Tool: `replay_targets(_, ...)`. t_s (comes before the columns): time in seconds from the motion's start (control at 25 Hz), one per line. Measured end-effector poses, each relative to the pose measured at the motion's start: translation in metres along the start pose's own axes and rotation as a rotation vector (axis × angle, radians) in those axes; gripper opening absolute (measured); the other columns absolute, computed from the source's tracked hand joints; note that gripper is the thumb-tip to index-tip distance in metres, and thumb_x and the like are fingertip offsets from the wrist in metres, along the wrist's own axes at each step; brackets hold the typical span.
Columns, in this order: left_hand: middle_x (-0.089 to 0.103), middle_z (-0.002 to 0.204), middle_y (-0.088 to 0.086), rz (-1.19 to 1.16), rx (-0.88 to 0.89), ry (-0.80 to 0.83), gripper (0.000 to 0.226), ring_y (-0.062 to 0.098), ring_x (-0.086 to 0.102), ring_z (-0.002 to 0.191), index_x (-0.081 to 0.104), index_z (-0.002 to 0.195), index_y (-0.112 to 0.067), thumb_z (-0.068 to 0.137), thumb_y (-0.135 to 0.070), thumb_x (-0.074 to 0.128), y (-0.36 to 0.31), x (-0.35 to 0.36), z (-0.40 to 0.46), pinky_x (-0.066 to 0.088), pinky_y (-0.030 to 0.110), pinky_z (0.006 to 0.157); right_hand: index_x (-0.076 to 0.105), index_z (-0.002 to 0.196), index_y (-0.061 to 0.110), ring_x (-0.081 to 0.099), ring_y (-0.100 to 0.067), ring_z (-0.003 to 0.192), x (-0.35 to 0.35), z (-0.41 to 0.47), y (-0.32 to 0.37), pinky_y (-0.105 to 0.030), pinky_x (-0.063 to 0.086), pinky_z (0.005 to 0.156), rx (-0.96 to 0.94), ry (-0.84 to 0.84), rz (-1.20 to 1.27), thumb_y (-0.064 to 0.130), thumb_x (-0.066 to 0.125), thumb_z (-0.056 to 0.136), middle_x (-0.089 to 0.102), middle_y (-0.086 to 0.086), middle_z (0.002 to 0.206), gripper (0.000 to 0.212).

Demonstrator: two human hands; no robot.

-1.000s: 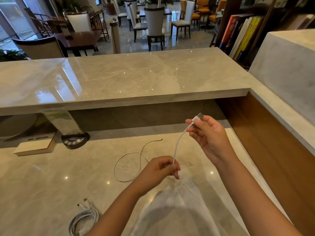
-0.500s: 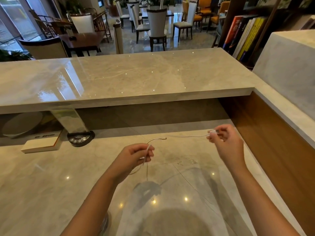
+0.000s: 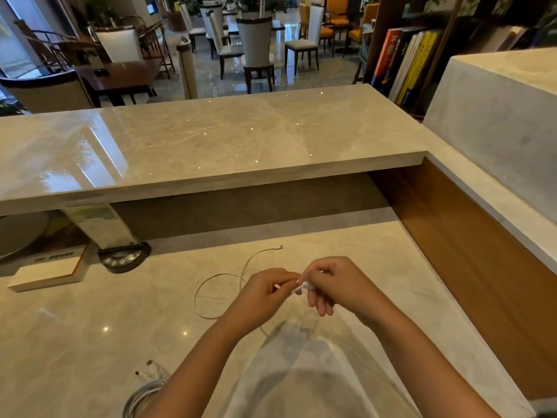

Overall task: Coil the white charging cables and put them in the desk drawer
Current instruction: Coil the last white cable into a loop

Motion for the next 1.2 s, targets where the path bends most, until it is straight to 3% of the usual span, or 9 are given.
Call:
replay_targets(0.16,0.061,0.087,-0.008,0.122,0.049,0.090,0.024,-0.002,0.052,0.080,0.070,0.097,-0.024,0.093,-0.021,0.047,0.002,0.000,-0.006,0.039,0.013,0.069,0.064,0.083,-0.005,0.050,-0.014,0.039,-0.004,0.004,-0.013,-0.019,0.039,0.038,0.142,-0.034,0.252,0.006,0.039,0.092,0.060,-0.012,0.055,0.028)
replay_targets(0.28,0.061,0.077,-0.011,-0.112,-0.047,0.036,0.023,-0.001,0.052,0.070,0.071,0.092,-0.029,0.094,-0.018,0.052,0.003,-0.004,-0.007,0.042,0.015,0.066,0.062,0.091,0.006,0.055,-0.016,0.049,-0.005,0.010,-0.014,-0.020,0.041,0.043,0.070,-0.090,0.443,0.024,0.039,0.097,0.063,-0.011,0.066,0.029)
replay_targets(0.36,0.059,0.071,-0.008,-0.394,-0.227,-0.027,0.027,0.006,0.049,0.066,0.074,0.092,-0.021,0.096,-0.017,0.047,0.009,-0.006,-0.006,0.041,0.018,0.061,0.055,0.111,0.022,0.058,-0.014,0.072,-0.010,0.012,-0.010,-0.018,0.045,0.055,-0.081,-0.215,0.122,0.028,0.048,0.094,0.061,0.000,0.089,0.019)
replay_targets(0.44,0.058,0.070,-0.005,-0.475,-0.292,-0.020,0.030,0.016,0.044,0.070,0.075,0.093,-0.015,0.097,-0.018,0.045,0.013,-0.008,-0.004,0.036,0.023,0.062,0.032,0.133,0.042,0.051,-0.005,0.095,-0.003,0.009,-0.008,-0.017,0.046,0.072,-0.284,-0.207,-0.410,0.027,0.061,0.085,0.048,0.012,0.111,0.058)
replay_targets(0.56,0.060,0.067,-0.009,-0.430,-0.289,0.075,0.031,0.020,0.040,0.070,0.073,0.095,-0.007,0.097,-0.022,0.045,0.010,-0.008,-0.002,0.033,0.026,0.062,0.002,0.141,0.051,0.053,-0.010,0.090,0.016,0.007,-0.011,-0.023,0.052,0.070,-0.489,-0.111,-0.815,0.011,0.059,0.084,0.042,0.008,0.121,0.090)
replay_targets(0.72,0.058,0.069,-0.007,-0.299,-0.282,0.161,0.026,0.003,0.051,0.061,0.072,0.090,-0.016,0.096,-0.018,0.047,0.004,-0.012,-0.003,0.042,0.015,0.057,0.019,0.144,0.039,0.059,-0.017,0.080,0.013,0.011,-0.006,-0.025,0.053,0.066,-0.645,-0.218,-0.810,0.006,0.054,0.089,0.059,-0.002,0.109,0.073)
replay_targets(0.96,0.055,0.065,-0.004,-0.015,-0.190,0.037,0.026,-0.001,0.048,0.054,0.064,0.076,-0.024,0.096,-0.020,0.047,0.004,-0.018,-0.004,0.040,0.012,0.055,0.035,0.140,0.024,0.062,-0.007,0.064,-0.011,0.010,-0.009,-0.013,0.049,0.060,-0.328,-0.476,-0.417,0.019,0.043,0.097,0.071,0.000,0.102,0.044)
replay_targets(1.08,0.049,0.065,-0.004,0.046,-0.173,0.089,0.030,0.003,0.042,0.056,0.058,0.071,-0.024,0.096,-0.019,0.043,0.006,-0.012,-0.004,0.036,0.022,0.060,0.028,0.142,0.031,0.058,-0.021,0.104,-0.003,0.007,-0.003,-0.027,0.052,0.079,-0.505,-0.514,-0.806,0.013,0.062,0.086,0.059,-0.008,0.126,0.068)
replay_targets(1.2,0.051,0.068,-0.010,0.095,-0.157,0.203,0.030,0.003,0.045,0.064,0.056,0.070,-0.025,0.096,-0.021,0.042,0.004,-0.008,-0.005,0.038,0.023,0.067,0.046,0.131,0.029,0.043,-0.027,0.127,0.009,0.007,-0.005,-0.041,0.044,0.094,-0.823,-0.380,-1.189,0.009,0.079,0.068,0.048,-0.008,0.139,0.074)
Point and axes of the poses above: each hand's wrist, its own z-axis towards the middle knuckle, its own x-axis out of the palm, y = z × x, the point moved 5 cm from there along z, towards the middle knuckle
